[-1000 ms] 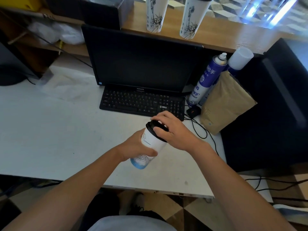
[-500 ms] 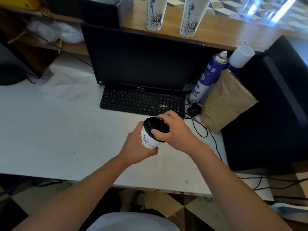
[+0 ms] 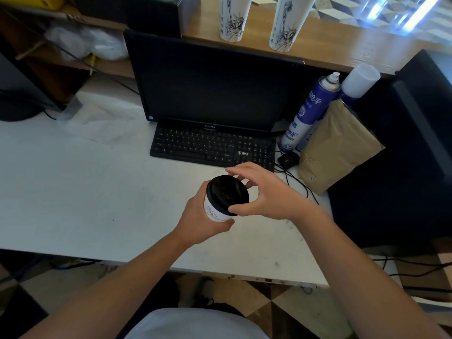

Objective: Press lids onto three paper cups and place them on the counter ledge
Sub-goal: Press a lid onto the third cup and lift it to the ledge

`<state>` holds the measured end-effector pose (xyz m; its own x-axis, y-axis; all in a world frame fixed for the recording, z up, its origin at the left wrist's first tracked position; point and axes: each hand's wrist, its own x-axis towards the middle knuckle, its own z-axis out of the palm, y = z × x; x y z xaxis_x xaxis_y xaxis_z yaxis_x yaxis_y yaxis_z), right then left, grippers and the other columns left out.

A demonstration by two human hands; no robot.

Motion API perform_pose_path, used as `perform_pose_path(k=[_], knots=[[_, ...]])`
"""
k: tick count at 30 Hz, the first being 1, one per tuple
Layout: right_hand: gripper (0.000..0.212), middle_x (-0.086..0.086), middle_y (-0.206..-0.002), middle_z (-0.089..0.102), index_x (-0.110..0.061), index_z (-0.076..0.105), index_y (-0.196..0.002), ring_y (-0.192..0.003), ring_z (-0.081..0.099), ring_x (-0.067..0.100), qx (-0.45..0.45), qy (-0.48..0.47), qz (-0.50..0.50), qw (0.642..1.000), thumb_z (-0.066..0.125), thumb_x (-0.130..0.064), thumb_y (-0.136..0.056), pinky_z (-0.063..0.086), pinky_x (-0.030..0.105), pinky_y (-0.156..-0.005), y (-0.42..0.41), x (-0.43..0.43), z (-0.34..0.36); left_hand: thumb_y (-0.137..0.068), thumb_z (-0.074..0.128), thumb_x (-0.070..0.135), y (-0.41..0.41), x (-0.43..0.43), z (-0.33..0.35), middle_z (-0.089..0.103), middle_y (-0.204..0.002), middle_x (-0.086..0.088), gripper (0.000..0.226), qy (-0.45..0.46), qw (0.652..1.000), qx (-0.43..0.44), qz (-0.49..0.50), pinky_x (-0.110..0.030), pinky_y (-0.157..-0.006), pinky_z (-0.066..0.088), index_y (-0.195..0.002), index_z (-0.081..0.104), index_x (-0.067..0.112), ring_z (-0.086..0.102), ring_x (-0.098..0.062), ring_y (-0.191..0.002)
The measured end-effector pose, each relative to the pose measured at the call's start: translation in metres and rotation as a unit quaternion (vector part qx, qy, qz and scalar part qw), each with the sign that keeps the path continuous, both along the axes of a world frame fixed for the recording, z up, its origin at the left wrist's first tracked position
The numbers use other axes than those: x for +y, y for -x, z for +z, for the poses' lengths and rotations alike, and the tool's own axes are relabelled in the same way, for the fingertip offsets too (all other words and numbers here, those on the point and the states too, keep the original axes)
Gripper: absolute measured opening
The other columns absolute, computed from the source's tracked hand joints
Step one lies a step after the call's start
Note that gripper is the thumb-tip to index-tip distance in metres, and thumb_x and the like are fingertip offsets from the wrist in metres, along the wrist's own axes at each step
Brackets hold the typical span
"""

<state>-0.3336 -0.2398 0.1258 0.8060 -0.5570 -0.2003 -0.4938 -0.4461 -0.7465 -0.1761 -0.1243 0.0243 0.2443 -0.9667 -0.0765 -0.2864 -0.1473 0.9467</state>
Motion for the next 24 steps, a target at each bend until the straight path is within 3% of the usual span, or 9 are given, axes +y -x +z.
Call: perform_pose_path(k=[3,9,12,17,21,24], knots=[[0.077,-0.012,-0.132,0.048,-0.02,0.049,-0.148,-0.112,0.051,0.003,0.0,0.021,-0.062,0.998,0.083,-0.035,-0.08,0.043,0.014,-0.089,-0.006,0.013,-0.007,-0.065,0.093,0.022,0.0,0.001,0.002,0.058,-0.11,0.03,0.085,0.008,0.998,-0.026,0.051,-0.005,-0.075,0.051,-0.129,0.04,0.039,0.059,0.015,-0.101],[0.05,-0.003,-0.119,0.046,-0.016,0.062,-0.128,-0.085,0.048,0.001,0.002,0.016,-0.155,0.988,0.078,-0.036,-0.085,0.036,0.008,-0.067,-0.024,0.032,-0.016,-0.066,0.092,0.025,0.001,0.004,0.004,0.053,-0.106,0.035,0.084,0.005,0.994,-0.067,0.089,-0.002,-0.07,0.048,-0.127,0.037,0.044,0.059,0.015,-0.093],[0.049,-0.002,-0.119,0.046,-0.016,0.061,-0.126,-0.085,0.049,0.003,0.005,0.015,-0.168,0.986,0.078,-0.035,-0.083,0.036,0.009,-0.068,-0.029,0.036,-0.017,-0.067,0.092,0.026,0.001,0.007,0.004,0.05,-0.105,0.037,0.084,0.002,0.993,-0.078,0.09,0.0,-0.068,0.046,-0.127,0.035,0.045,0.056,0.019,-0.094],[0.042,-0.002,-0.116,0.046,-0.015,0.062,-0.114,-0.107,0.05,0.014,-0.013,0.015,-0.19,0.982,0.079,-0.031,-0.08,0.04,0.014,-0.075,-0.037,0.046,-0.017,-0.066,0.093,0.026,0.003,0.014,0.006,0.049,-0.107,0.038,0.086,0.008,0.991,-0.078,0.107,-0.003,-0.073,0.045,-0.128,0.035,0.044,0.057,0.013,-0.093],[0.055,-0.008,-0.112,0.046,-0.015,0.062,-0.119,-0.093,0.051,0.002,-0.048,0.017,-0.128,0.99,0.083,-0.03,-0.07,0.041,0.012,-0.077,-0.034,0.049,-0.01,-0.062,0.094,0.02,-0.003,0.022,0.005,0.054,-0.112,0.03,0.089,0.022,0.993,-0.034,0.113,-0.002,-0.075,0.048,-0.129,0.038,0.038,0.058,0.015,-0.102],[0.058,-0.007,-0.11,0.048,-0.014,0.064,-0.121,-0.086,0.049,-0.005,-0.067,0.042,-0.091,0.993,0.086,-0.026,-0.068,0.041,0.008,-0.076,-0.032,0.051,-0.003,-0.057,0.093,0.029,-0.008,0.028,0.005,0.06,-0.119,0.02,0.088,0.036,0.993,0.012,0.112,-0.014,-0.085,0.055,-0.131,0.045,0.03,0.06,0.004,-0.111]])
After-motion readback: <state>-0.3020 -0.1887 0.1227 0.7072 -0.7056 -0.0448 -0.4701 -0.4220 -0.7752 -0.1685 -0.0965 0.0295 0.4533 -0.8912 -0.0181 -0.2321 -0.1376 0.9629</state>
